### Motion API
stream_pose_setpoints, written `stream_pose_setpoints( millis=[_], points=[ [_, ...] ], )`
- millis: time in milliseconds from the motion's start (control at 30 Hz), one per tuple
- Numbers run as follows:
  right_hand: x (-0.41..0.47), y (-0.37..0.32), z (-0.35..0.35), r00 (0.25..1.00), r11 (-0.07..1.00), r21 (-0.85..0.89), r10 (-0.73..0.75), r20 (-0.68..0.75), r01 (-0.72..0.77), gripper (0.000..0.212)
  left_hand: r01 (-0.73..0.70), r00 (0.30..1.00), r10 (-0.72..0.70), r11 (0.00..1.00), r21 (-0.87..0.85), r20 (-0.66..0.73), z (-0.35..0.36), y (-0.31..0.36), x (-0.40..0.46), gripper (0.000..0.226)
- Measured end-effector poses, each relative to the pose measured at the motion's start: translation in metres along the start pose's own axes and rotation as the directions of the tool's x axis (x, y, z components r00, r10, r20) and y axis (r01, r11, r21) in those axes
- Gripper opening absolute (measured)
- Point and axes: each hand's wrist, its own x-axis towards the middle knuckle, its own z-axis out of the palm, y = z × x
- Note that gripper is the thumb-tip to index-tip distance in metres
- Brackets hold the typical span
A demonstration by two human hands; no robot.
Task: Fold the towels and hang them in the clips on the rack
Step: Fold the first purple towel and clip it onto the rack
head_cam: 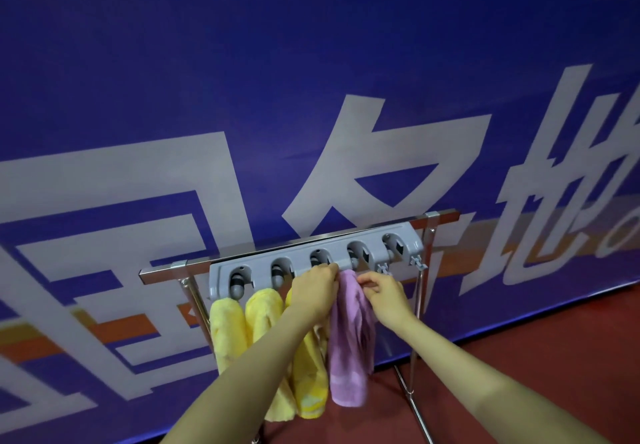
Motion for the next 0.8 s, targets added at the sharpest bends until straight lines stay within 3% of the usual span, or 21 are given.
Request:
stream_pose_setpoints(
  millis=[167, 367, 800],
  points=[
    [-0.01, -0.009, -0.02, 0.999, 0.99, 0.138, 0.024, -0.032, -0.019, 0.018, 0.036, 0.996, -0.05, 0.984, -0.176, -0.075, -0.011, 0.003, -0.017, 0.022],
    [-0.034, -0.021, -0.054, 1.0, 0.965, 0.262, -0.02, -0.019, 0.024, 0.027, 0.121, 0.983, -0.167, 0.906, -0.406, -0.078, -0.027, 0.026, -0.052, 0.016],
    [-0.127, -0.018, -0.131, 0.99, 0.951, 0.294, -0.118, 0.071, 0.093, 0.02, 0.172, 0.948, -0.308, 0.708, -0.685, -0.08, -0.04, 0.112, -0.146, 0.021]
  ],
)
